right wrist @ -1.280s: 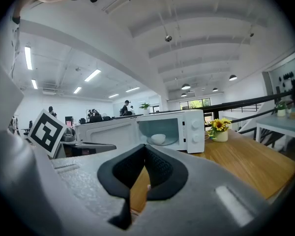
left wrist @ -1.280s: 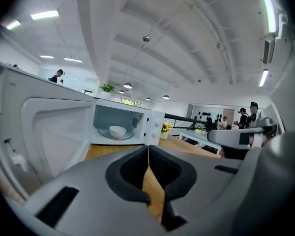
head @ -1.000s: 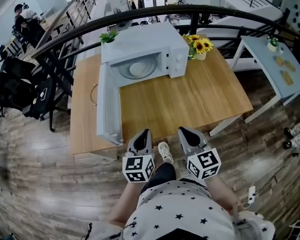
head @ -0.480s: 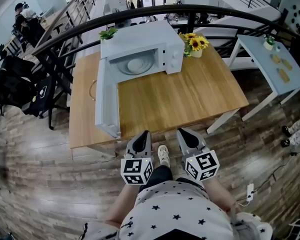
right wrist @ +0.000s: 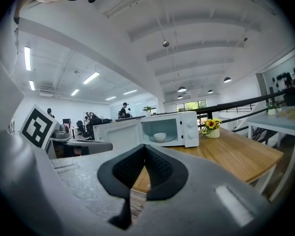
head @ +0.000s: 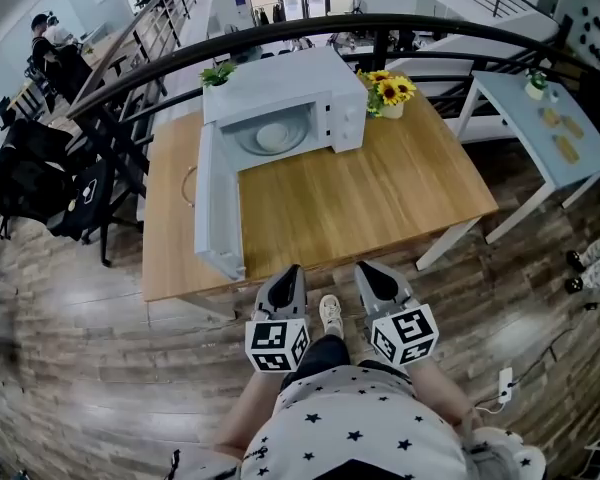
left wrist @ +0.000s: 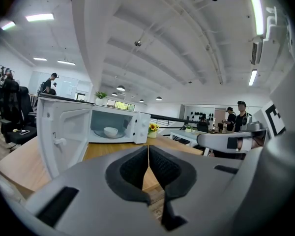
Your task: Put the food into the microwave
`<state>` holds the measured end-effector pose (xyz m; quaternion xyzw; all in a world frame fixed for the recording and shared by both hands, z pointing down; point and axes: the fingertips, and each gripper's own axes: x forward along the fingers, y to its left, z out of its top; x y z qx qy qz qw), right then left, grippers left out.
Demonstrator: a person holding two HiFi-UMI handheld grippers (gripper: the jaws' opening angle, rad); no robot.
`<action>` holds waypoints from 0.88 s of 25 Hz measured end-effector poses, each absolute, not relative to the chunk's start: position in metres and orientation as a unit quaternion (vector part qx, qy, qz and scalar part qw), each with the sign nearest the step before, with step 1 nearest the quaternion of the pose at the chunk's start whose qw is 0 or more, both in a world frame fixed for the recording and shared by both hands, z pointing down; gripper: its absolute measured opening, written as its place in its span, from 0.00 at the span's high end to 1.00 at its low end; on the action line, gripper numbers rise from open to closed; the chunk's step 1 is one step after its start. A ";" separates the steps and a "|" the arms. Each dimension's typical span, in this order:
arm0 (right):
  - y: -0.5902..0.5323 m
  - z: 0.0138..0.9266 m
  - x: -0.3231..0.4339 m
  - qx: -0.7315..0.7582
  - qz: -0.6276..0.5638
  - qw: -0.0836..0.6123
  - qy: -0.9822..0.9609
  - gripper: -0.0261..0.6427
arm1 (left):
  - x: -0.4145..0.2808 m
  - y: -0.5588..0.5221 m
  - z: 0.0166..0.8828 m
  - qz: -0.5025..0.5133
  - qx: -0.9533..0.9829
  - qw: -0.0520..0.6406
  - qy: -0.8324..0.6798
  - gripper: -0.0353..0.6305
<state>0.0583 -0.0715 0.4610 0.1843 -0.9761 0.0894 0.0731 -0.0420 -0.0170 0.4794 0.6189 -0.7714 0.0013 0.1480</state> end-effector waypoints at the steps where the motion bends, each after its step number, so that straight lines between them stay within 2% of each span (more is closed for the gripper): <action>1: -0.071 0.461 0.058 0.184 0.088 0.073 -0.976 0.95 | -0.042 -0.017 0.479 0.001 0.619 0.147 -0.772 0.93; 22: -0.067 0.457 0.055 0.171 0.069 0.077 -0.980 0.95 | -0.040 -0.017 0.476 -0.006 0.617 0.147 -0.773 0.93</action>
